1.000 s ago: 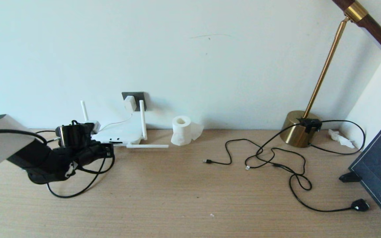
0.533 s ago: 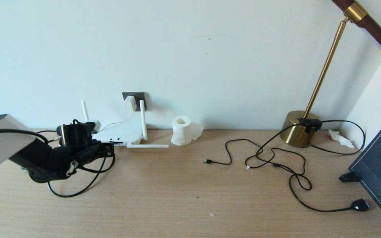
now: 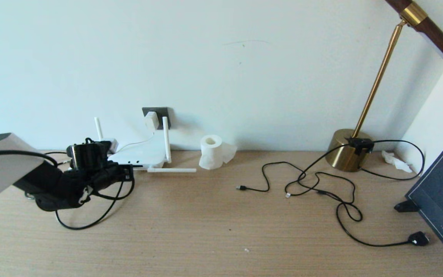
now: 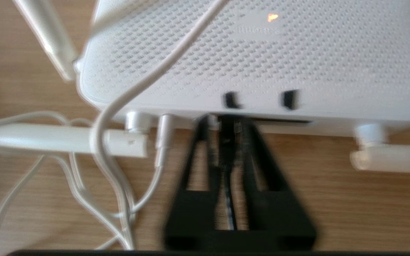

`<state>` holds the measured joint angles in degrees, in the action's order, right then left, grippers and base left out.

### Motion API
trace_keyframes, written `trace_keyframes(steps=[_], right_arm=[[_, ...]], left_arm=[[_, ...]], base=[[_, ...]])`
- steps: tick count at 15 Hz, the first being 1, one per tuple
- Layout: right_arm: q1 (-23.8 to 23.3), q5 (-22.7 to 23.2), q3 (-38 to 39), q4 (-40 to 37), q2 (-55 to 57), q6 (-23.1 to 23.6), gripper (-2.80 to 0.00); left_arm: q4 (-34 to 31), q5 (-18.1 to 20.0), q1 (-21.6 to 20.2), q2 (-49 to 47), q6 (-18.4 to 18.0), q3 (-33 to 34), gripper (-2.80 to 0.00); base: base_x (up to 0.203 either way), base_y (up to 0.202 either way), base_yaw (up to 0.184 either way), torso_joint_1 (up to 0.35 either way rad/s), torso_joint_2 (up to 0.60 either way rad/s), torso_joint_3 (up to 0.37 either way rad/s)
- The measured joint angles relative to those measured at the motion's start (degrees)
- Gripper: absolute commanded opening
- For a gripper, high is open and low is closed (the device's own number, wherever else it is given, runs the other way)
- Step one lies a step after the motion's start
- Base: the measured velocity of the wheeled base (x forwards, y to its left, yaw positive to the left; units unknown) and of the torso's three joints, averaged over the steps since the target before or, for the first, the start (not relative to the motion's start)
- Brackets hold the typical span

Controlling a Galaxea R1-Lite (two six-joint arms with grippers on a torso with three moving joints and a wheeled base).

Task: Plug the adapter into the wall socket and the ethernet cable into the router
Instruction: Plug cable into router interface

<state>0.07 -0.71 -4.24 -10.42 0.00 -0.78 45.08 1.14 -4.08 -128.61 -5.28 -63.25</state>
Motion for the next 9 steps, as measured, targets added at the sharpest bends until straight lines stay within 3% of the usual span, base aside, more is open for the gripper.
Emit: trace_keyframes(steps=[9], right_arm=[[0.0, 0.0, 0.0, 0.0, 0.0, 0.0, 0.0]], left_arm=[[0.9, 0.4, 1.1, 5.9, 0.1, 9.1, 0.0]], base=[[0.0, 0.0, 0.0, 0.0, 0.0, 0.0]])
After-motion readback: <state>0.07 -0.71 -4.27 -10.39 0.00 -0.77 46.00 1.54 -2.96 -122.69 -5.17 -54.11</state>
